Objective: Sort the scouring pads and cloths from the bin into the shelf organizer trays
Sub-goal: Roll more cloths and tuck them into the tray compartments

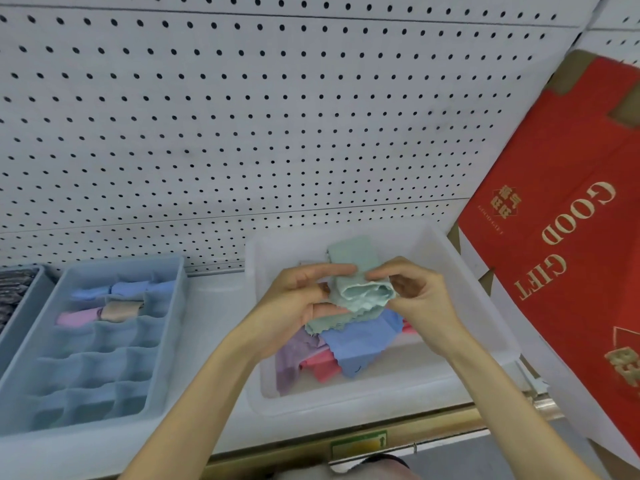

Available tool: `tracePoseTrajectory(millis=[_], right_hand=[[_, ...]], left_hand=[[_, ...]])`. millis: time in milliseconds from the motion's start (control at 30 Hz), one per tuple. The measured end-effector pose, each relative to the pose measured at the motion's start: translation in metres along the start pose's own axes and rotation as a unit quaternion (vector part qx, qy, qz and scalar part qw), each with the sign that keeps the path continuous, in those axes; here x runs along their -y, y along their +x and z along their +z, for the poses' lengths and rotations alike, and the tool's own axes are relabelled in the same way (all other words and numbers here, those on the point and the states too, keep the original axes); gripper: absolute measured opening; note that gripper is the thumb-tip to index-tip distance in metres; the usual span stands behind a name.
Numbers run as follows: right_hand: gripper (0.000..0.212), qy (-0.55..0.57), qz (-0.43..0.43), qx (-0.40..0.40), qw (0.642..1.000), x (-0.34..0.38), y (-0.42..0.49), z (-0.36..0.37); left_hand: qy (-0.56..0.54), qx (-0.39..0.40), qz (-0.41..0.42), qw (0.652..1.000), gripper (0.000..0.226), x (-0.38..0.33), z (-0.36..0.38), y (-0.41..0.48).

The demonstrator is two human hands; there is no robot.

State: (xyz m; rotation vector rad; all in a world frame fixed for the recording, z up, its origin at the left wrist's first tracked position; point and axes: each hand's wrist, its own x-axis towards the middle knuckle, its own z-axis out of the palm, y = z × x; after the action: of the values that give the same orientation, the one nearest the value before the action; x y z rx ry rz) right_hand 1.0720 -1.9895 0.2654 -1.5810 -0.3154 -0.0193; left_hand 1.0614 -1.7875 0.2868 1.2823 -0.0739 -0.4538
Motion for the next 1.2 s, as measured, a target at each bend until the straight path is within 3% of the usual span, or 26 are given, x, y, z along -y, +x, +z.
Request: tracePoseTrajectory(millis=[100,167,267,333,400,467,533,633,700,767,900,1033,1200], right_hand=[[0.013,0.022,0.021,-0.042,0.999,-0.002,0.005,0.003],[0.022,0.026,0.037,-0.064,0.997,-0.002,0.007,0.007],[0.015,0.015,0.039,-0.084,0.996,0.001,0.009,0.012],[0.023,-0.002,0.045,-0.084,0.995,-0.001,0.009,0.012],[0.025,0.0,0.052,-0.057,0.997,-0.003,0.007,0.01],[0.013,0.015,0.085,-0.013,0.996,-0.005,0.004,0.009],[0.023,0.02,0.11,-0.012,0.994,-0.01,0.003,0.009],[0.007,0.045,0.121,-0.081,0.988,-0.012,0.001,0.013],[0.02,0.053,0.142,-0.118,0.981,-0.013,-0.002,0.017],[0.032,0.056,0.168,-0.127,0.976,-0.016,-0.007,0.021],[0.031,0.065,0.176,-0.138,0.972,-0.018,-0.017,0.025],[0.033,0.035,0.159,-0.135,0.977,-0.018,-0.028,0.027],[0.045,0.005,0.116,-0.116,0.986,-0.02,-0.037,0.029]], left_hand=[[0.125,0.002,0.041,0.991,0.047,0.005,0.002,0.004],[0.178,-0.036,0.069,0.981,0.048,0.008,0.007,0.01],[0.169,-0.125,0.088,0.974,0.032,0.01,0.015,0.018],[0.131,-0.174,0.08,0.973,0.009,0.011,0.018,0.021],[0.098,-0.191,0.066,0.974,0.02,0.012,0.02,0.022],[0.073,-0.203,0.06,0.975,0.015,0.015,0.021,0.021],[0.06,-0.214,0.058,0.973,0.012,0.018,0.022,0.02],[0.032,-0.233,0.052,0.97,0.019,0.026,0.026,0.017],[0.006,-0.245,0.047,0.968,0.026,0.032,0.027,0.016],[-0.013,-0.245,0.044,0.968,0.038,0.036,0.028,0.013],[-0.003,-0.25,0.06,0.966,0.033,0.044,0.03,0.006],[-0.031,-0.205,0.06,0.976,0.075,0.041,0.028,-0.004],[0.006,-0.14,0.042,0.989,0.085,0.043,0.027,-0.012]])
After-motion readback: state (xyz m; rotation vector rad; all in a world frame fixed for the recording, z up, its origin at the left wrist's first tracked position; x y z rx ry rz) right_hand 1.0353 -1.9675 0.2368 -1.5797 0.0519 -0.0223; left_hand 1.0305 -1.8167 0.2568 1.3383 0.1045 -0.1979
